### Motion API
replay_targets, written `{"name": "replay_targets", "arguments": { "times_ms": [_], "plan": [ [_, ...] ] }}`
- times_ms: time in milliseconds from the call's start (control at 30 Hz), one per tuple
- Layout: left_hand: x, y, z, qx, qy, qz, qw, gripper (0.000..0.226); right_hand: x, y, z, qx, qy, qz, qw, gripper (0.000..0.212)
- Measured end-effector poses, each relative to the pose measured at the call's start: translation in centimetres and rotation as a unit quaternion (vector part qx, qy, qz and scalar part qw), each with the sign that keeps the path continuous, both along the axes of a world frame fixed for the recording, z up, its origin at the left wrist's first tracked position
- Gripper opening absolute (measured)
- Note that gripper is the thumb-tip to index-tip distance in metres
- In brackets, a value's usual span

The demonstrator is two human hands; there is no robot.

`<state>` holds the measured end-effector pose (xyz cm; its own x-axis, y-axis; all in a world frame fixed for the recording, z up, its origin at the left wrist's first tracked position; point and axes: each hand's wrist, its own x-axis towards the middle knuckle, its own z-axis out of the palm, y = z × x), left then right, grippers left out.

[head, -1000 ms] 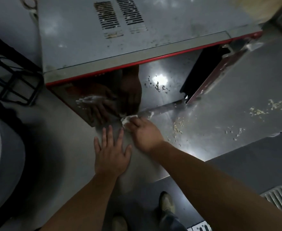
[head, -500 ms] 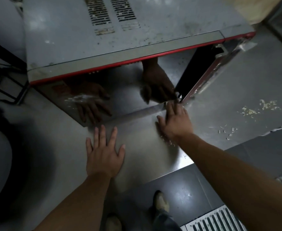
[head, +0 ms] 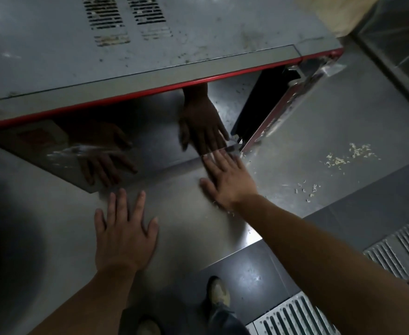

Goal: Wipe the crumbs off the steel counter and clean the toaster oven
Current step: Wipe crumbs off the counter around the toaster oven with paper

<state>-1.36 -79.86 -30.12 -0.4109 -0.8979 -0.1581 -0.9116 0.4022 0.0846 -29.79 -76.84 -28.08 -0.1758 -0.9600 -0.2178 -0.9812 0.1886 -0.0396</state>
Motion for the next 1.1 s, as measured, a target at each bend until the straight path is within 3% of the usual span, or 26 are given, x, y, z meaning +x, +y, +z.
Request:
{"name": "replay_targets", "arguments": {
  "times_ms": [300,567,700,900,1100],
  "plan": [
    [0.0,-0.1,0.0,-0.005,-0.014,0.0,1.0,0.072,-5.0,0.8,0.0,0.003,0.001,-0.034,0.999,0.07],
    [0.2,-0.1,-0.2,-0.006,-0.007,-0.002,1.0,0.072,-12.5,3.9,0.5,0.037,-0.034,-0.262,0.964,0.075],
    [0.2,-0.1,-0.2,-0.005,-0.008,-0.004,1.0,0.072,-13.7,5.3,2.0,0.001,-0.06,-0.333,0.941,0.072],
    [0.2,-0.2,0.0,-0.002,-0.003,-0.007,1.0,0.073,-7.4,6.8,2.3,-0.052,-0.089,-0.201,0.974,0.07],
    [0.1,-0.1,-0.1,0.0,-0.004,-0.003,1.0,0.072,3.3,8.2,2.7,-0.134,-0.122,-0.017,0.983,0.07]
  ]
}}
